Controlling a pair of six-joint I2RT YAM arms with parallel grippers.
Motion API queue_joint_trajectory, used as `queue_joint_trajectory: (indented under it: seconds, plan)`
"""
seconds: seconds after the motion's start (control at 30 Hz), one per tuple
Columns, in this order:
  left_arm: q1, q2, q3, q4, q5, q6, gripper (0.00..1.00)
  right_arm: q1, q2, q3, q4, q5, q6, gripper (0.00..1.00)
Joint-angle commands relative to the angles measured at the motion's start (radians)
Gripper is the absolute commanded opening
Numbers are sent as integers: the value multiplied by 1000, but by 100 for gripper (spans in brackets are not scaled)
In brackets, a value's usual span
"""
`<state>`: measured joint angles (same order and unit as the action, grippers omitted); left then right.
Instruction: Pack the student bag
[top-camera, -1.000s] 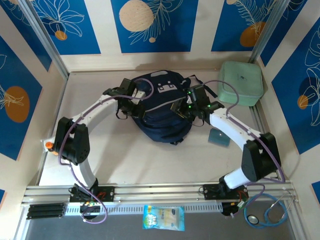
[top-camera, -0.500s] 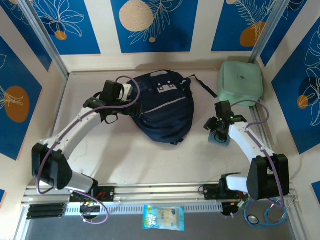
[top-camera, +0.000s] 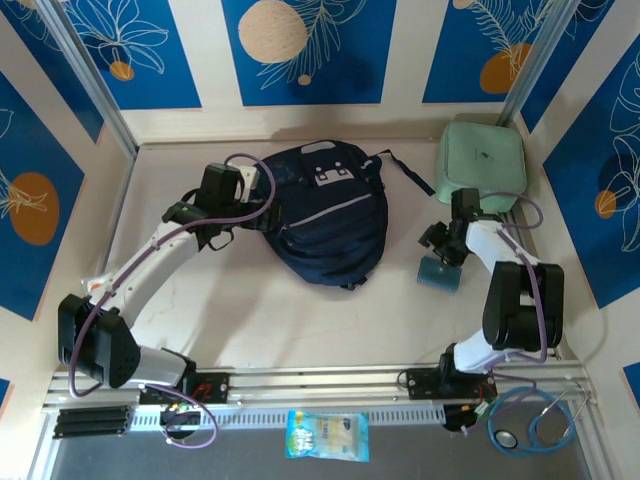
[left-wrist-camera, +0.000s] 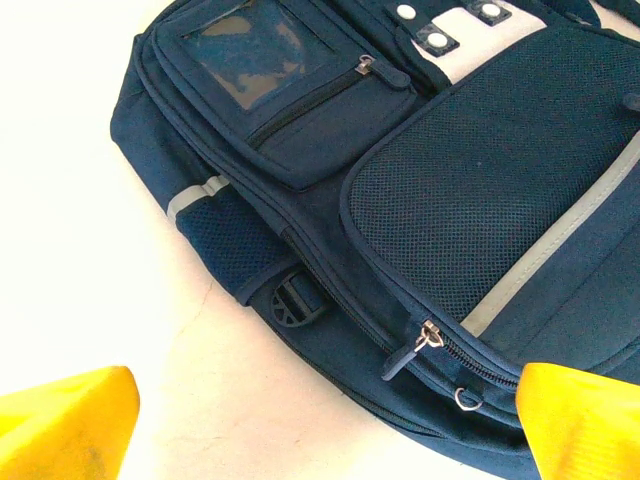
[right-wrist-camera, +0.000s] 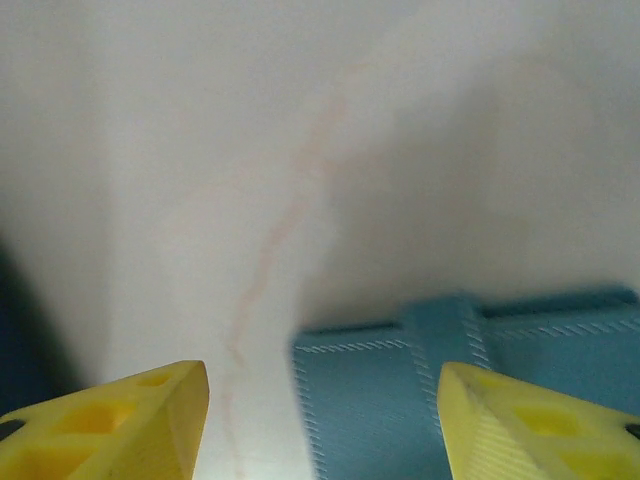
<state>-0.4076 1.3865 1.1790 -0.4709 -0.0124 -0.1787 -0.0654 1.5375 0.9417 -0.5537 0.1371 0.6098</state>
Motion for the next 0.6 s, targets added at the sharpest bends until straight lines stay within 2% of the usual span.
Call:
queue_joint_trajectory:
  seconds: [0.0, 0.27, 0.57]
  plan:
    - [12, -19, -9, 5, -5, -12, 97, 42, 65, 47, 4, -32, 20, 63]
    - [13, -37, -22, -3, -3, -9, 99, 97, 122, 46, -22, 7, 64, 63]
    - [13, -21, -43, 54, 25, -24, 100, 180, 64, -50, -17, -126, 82, 60]
